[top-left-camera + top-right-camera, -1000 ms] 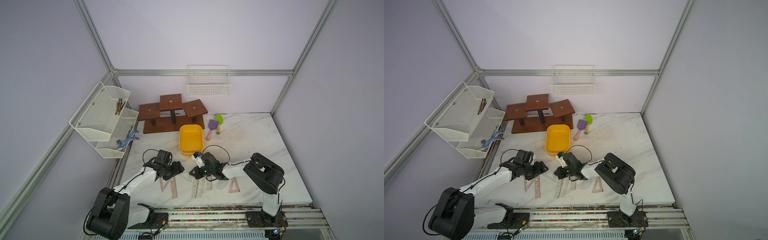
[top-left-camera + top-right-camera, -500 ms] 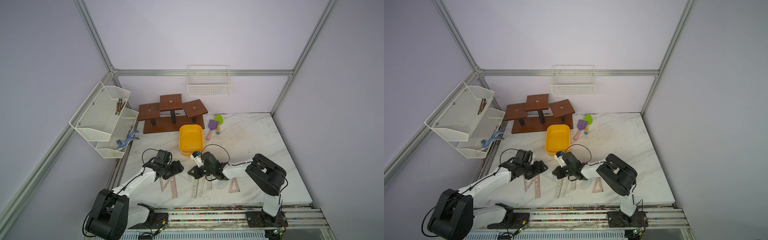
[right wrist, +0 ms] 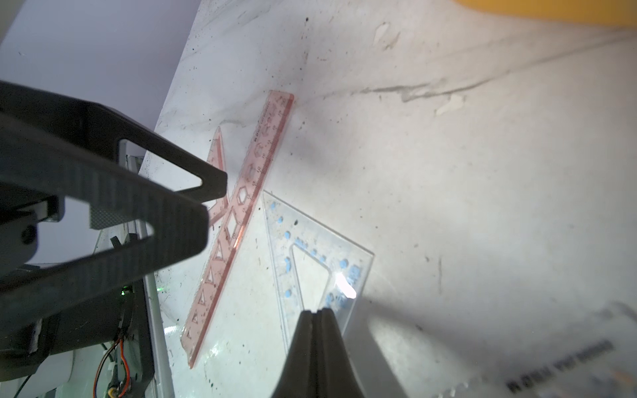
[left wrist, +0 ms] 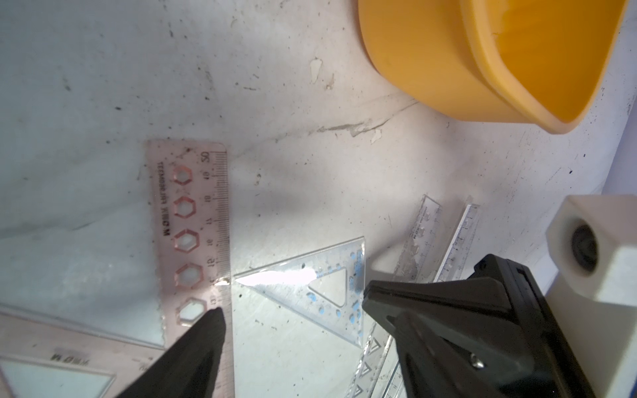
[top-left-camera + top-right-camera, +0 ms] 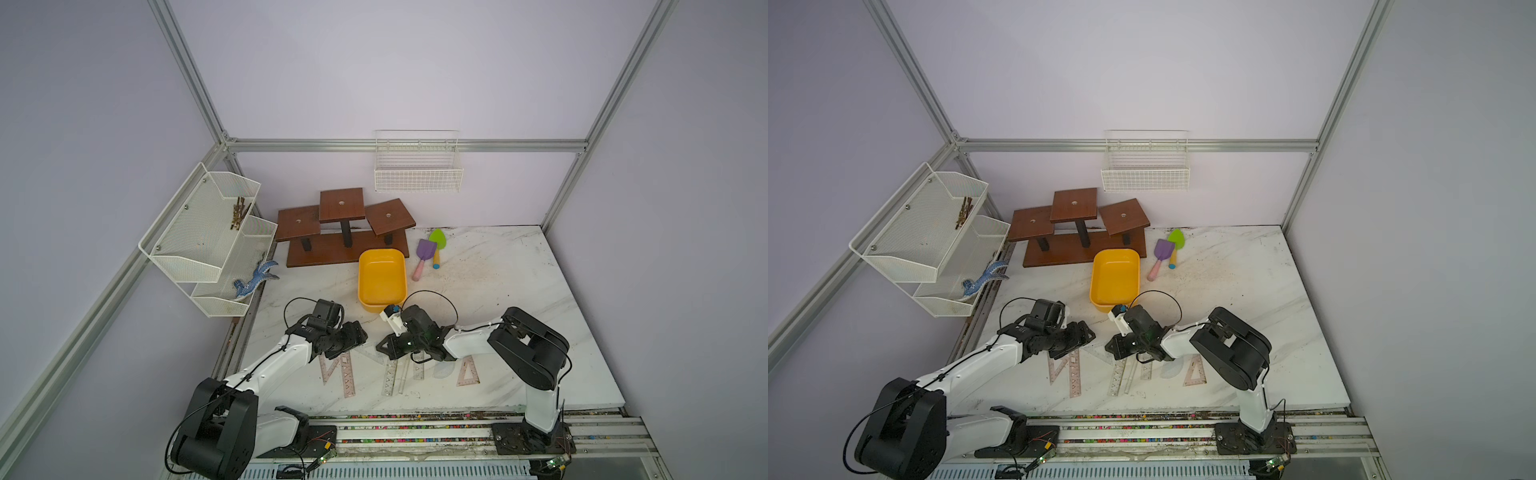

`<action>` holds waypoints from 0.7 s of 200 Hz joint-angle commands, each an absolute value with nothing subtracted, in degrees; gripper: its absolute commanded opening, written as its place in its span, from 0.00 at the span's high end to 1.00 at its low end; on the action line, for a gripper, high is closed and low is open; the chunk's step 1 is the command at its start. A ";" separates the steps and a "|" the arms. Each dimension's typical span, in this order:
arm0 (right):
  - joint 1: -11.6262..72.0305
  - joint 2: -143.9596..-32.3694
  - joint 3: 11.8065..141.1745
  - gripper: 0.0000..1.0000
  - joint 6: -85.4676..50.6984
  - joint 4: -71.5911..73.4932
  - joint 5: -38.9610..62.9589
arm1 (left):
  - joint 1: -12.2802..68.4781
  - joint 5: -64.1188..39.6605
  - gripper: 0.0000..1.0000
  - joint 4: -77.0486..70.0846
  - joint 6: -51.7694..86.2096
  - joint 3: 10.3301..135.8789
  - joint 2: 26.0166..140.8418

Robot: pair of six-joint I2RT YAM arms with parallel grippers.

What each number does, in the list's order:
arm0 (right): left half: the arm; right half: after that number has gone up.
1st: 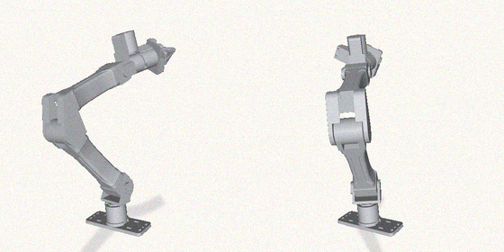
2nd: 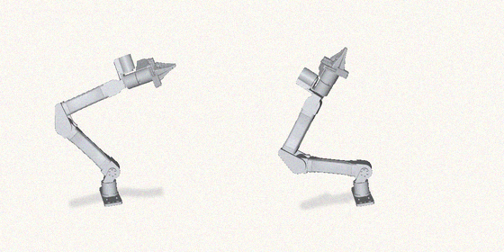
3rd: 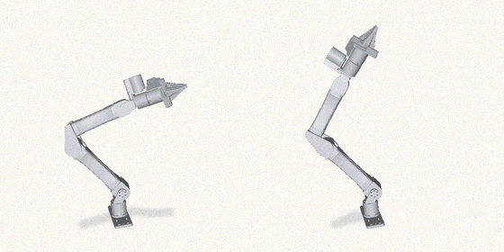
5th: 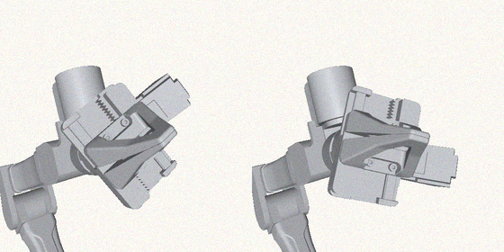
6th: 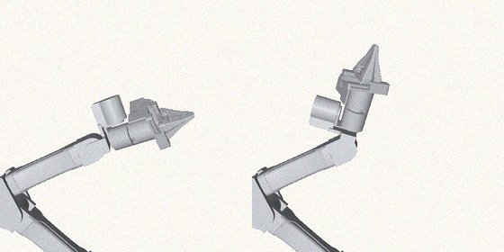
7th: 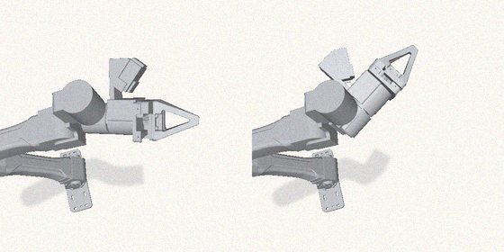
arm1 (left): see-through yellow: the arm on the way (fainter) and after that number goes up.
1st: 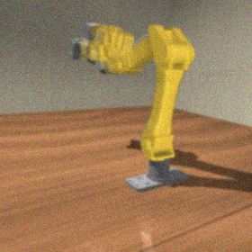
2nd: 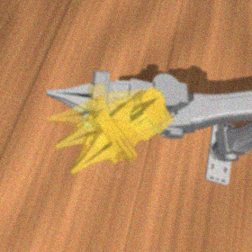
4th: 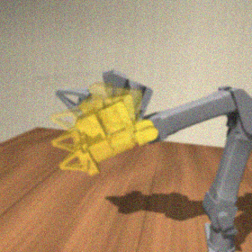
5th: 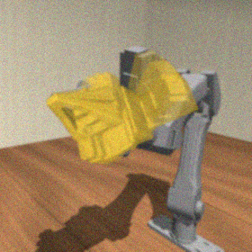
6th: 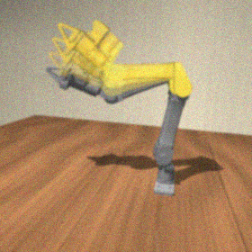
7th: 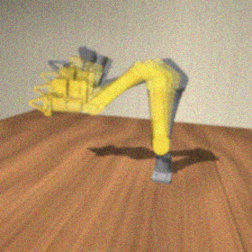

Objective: Put the scattered rulers into the storage box
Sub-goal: Pick up the ruler from the center of the board.

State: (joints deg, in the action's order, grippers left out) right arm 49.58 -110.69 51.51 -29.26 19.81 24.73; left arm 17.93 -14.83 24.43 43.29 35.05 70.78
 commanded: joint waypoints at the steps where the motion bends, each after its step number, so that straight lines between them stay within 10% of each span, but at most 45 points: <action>1: 50.00 -111.65 52.08 1.00 -28.27 20.30 24.25 | 17.36 -14.94 0.19 22.63 42.45 34.38 70.31; 140: 49.99 -112.85 50.90 1.00 -27.77 20.30 23.47 | 17.32 -15.32 0.18 20.20 42.80 34.28 73.59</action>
